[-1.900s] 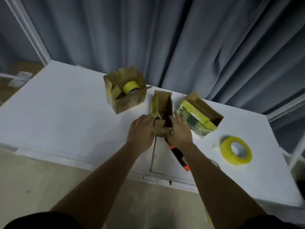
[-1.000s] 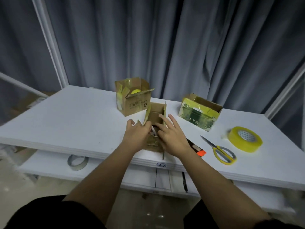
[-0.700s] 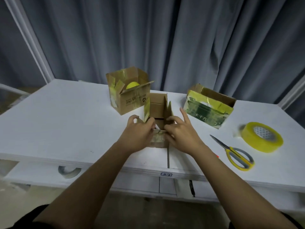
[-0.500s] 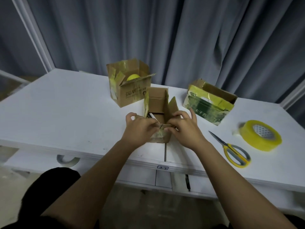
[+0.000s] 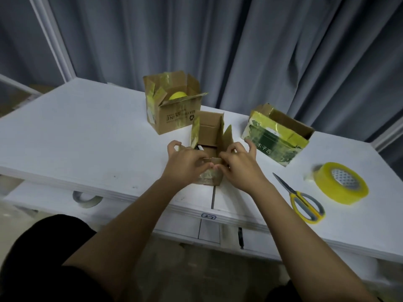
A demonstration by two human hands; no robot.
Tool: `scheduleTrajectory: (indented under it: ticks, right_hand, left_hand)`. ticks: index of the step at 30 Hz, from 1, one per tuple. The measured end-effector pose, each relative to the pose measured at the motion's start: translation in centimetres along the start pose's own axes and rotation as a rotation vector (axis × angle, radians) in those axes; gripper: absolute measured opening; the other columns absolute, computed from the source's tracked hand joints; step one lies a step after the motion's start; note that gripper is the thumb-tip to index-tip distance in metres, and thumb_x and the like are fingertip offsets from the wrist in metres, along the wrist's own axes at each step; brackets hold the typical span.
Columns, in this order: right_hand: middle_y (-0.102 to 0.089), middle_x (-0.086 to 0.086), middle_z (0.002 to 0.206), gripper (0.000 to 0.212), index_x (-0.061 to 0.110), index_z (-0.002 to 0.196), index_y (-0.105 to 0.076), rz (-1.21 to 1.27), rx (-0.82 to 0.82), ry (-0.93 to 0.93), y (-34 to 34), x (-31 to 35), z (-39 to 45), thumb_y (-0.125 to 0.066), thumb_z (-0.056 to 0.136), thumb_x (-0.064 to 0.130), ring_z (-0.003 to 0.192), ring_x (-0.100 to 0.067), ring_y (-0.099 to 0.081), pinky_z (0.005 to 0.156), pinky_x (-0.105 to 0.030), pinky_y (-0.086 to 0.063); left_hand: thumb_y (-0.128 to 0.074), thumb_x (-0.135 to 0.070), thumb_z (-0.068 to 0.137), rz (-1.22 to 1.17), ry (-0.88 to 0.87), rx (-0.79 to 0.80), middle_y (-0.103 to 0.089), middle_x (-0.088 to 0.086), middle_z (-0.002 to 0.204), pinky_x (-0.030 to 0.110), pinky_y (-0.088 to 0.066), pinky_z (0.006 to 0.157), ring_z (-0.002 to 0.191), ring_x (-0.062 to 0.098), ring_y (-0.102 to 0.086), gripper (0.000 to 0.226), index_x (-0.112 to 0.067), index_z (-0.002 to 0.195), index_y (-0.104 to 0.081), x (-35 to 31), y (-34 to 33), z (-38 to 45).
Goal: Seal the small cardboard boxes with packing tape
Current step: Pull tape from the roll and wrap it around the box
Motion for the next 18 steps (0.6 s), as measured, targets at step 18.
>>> scheduleTrajectory:
  ticks: [18]
  right_hand:
    - [-0.069,-0.003,0.102,0.024,0.013,0.093,-0.071,-0.07,-0.062,0.051,1.2,-0.7,-0.8,-0.076,0.071,0.006,0.113,-0.029,-0.057,0.103,-0.05,-0.027]
  left_hand:
    - [-0.066,-0.03,0.086,-0.298,0.113,0.292,-0.063,-0.014,0.119,0.023,-0.02,0.107,0.107,0.001,-0.057,0.059,-0.034,0.14,-0.043,-1.3,0.9,-1.3]
Point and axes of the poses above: each hand's wrist, its own z-axis towards the middle knuckle, its own y-axis out of the back of the hand, x = y × z, the point moved 4 cm from there along z, towards the middle knuckle
